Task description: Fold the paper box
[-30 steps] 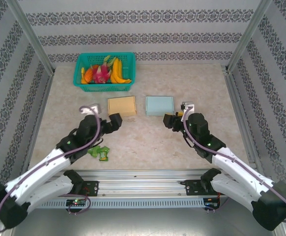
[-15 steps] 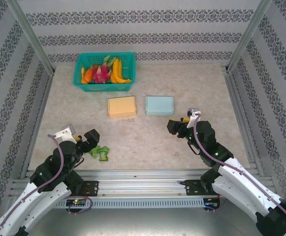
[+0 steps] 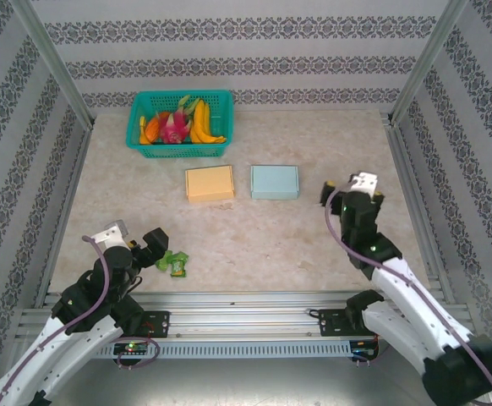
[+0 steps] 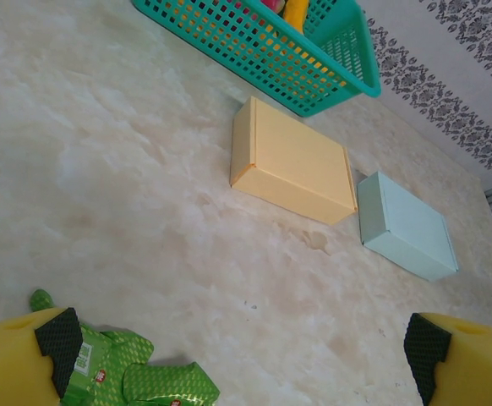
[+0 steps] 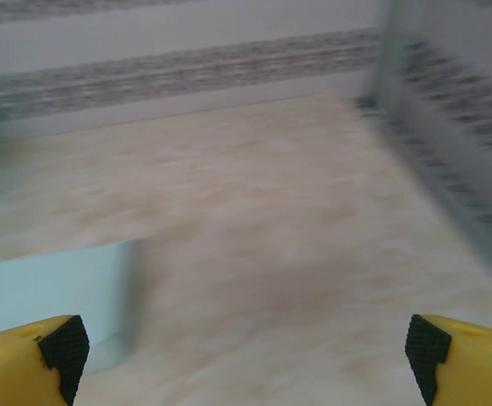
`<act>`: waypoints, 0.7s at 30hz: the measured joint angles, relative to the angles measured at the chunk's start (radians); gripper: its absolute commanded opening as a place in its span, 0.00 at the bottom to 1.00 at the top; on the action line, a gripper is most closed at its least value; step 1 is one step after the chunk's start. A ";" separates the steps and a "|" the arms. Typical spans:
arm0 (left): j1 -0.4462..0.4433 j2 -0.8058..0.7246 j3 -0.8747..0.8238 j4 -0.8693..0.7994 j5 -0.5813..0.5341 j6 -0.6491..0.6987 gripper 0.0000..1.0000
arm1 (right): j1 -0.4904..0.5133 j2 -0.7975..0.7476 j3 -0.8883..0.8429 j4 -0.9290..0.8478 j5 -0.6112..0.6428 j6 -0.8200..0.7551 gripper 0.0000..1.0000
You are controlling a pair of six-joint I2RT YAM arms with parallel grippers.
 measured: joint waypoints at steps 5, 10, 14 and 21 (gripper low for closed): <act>0.000 -0.033 0.000 -0.012 0.000 0.000 1.00 | -0.326 0.205 0.003 0.087 -0.032 -0.043 0.98; 0.000 -0.076 -0.001 -0.024 0.000 0.000 1.00 | -0.471 0.375 -0.072 0.251 -0.245 0.002 0.98; 0.000 -0.087 -0.005 -0.026 0.000 0.000 1.00 | -0.479 0.472 -0.143 0.394 -0.416 0.018 0.98; 0.000 -0.087 -0.014 -0.031 -0.001 0.000 1.00 | -0.428 0.546 -0.175 0.736 -0.594 -0.053 0.98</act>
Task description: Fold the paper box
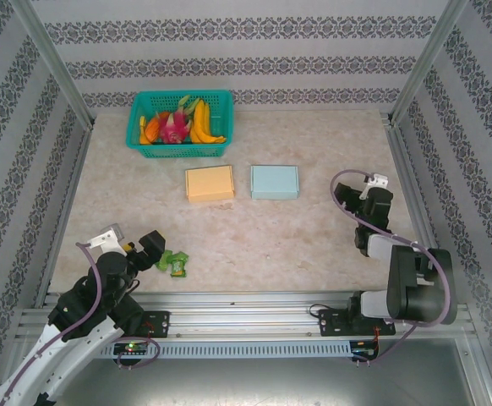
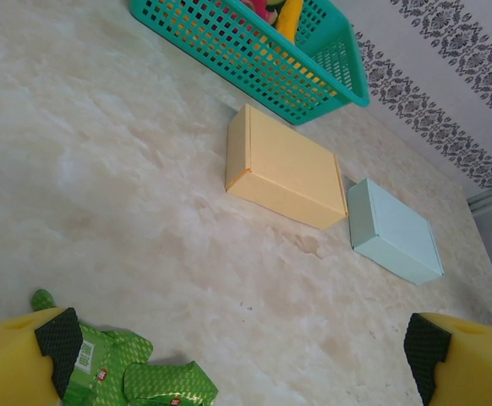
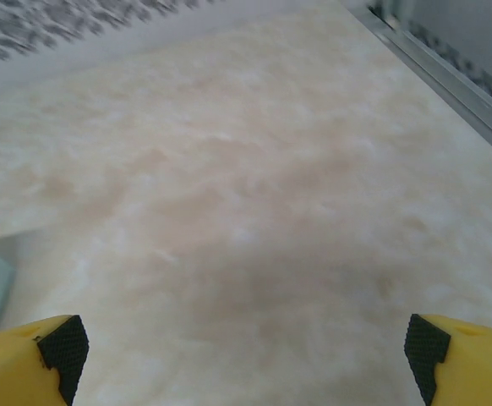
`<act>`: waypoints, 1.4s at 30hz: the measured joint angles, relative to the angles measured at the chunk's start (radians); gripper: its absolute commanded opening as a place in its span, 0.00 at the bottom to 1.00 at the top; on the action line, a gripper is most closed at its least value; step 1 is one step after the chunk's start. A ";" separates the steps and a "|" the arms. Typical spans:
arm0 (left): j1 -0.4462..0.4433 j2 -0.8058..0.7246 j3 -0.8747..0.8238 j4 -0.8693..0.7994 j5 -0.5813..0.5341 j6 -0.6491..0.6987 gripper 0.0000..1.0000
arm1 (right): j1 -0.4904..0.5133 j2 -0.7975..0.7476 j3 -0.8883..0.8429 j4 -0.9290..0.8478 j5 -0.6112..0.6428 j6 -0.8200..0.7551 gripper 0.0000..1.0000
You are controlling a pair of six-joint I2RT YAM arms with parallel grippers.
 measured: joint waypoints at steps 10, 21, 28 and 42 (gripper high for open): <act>0.000 -0.001 -0.021 0.033 -0.003 0.011 1.00 | 0.119 0.144 -0.085 0.251 -0.138 -0.168 0.98; 0.000 0.026 -0.212 0.438 -0.068 0.179 1.00 | 0.119 0.143 0.015 0.182 -0.013 -0.162 0.98; 0.006 0.328 -0.170 0.815 -0.278 0.498 1.00 | 0.119 0.143 0.015 0.176 -0.010 -0.162 0.98; 0.510 0.864 -0.088 1.194 -0.115 0.796 1.00 | 0.119 0.143 0.015 0.175 -0.010 -0.162 0.98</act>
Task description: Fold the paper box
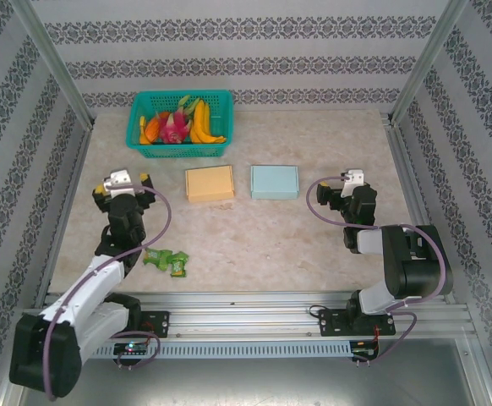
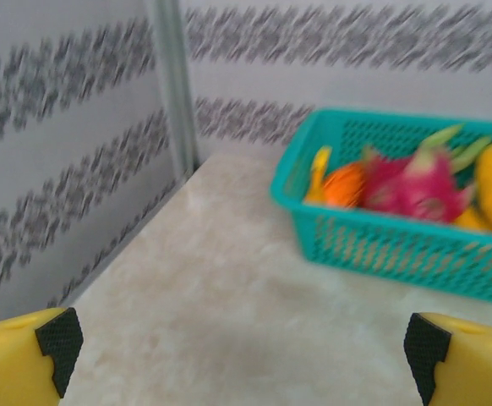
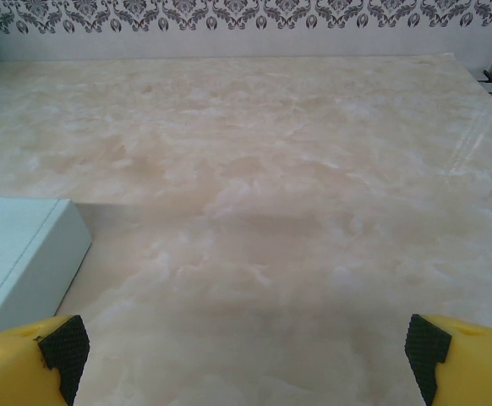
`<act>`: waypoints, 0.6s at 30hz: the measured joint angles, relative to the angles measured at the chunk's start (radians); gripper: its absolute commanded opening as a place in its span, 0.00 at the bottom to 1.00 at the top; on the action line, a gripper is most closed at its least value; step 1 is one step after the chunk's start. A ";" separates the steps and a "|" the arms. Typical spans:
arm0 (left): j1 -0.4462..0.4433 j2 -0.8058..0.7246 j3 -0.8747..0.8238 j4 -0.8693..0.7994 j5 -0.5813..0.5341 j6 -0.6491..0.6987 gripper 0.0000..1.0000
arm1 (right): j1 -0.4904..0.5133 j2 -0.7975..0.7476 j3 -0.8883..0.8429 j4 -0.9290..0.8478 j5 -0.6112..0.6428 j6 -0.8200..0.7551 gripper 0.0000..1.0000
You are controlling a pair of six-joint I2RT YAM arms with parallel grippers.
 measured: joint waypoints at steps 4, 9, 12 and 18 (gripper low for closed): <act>0.081 0.183 -0.112 0.118 0.066 -0.030 1.00 | 0.000 0.000 0.000 -0.003 0.000 0.000 0.98; 0.115 0.432 -0.100 0.265 0.148 -0.032 1.00 | 0.000 0.000 0.000 -0.003 0.000 0.000 0.98; 0.115 0.519 -0.047 0.307 0.230 -0.014 1.00 | 0.000 0.000 0.000 -0.003 0.000 0.000 0.98; 0.115 0.597 -0.044 0.452 0.315 0.014 1.00 | 0.000 0.000 0.000 -0.003 0.000 0.000 0.98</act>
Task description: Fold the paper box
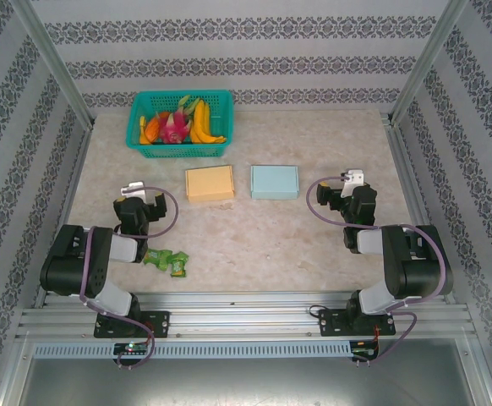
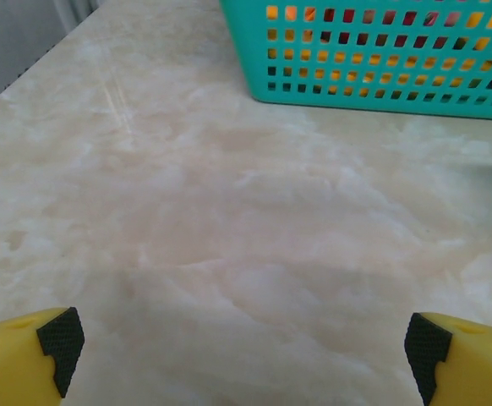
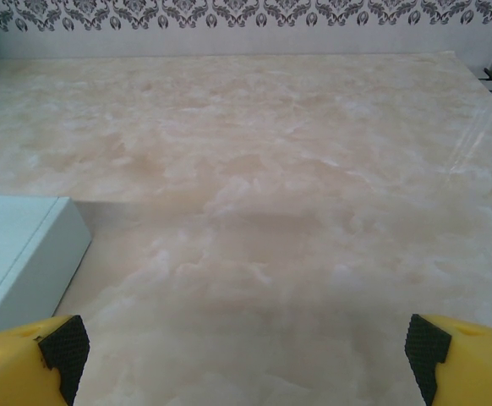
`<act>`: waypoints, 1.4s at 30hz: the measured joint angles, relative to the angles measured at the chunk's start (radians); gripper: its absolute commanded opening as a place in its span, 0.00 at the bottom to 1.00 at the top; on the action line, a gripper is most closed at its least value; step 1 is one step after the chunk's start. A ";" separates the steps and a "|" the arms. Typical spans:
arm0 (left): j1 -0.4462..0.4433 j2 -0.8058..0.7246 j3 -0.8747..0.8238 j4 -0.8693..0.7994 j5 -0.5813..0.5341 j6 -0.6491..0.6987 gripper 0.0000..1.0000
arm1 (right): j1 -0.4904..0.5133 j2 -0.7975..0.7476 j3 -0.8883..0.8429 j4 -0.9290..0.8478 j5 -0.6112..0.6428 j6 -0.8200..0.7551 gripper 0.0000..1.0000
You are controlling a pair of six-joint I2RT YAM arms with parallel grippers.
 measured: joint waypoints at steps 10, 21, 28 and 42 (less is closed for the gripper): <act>-0.002 0.004 0.069 -0.039 0.027 0.026 1.00 | 0.000 0.000 0.000 0.000 0.000 0.000 0.98; -0.002 0.004 0.069 -0.042 0.034 0.027 1.00 | 0.000 0.000 0.000 0.000 0.000 0.000 0.98; -0.002 0.004 0.069 -0.042 0.034 0.027 1.00 | 0.000 0.000 0.000 0.000 0.000 0.000 0.98; -0.002 0.004 0.069 -0.043 0.034 0.030 1.00 | 0.000 0.000 0.000 0.000 0.000 0.000 0.98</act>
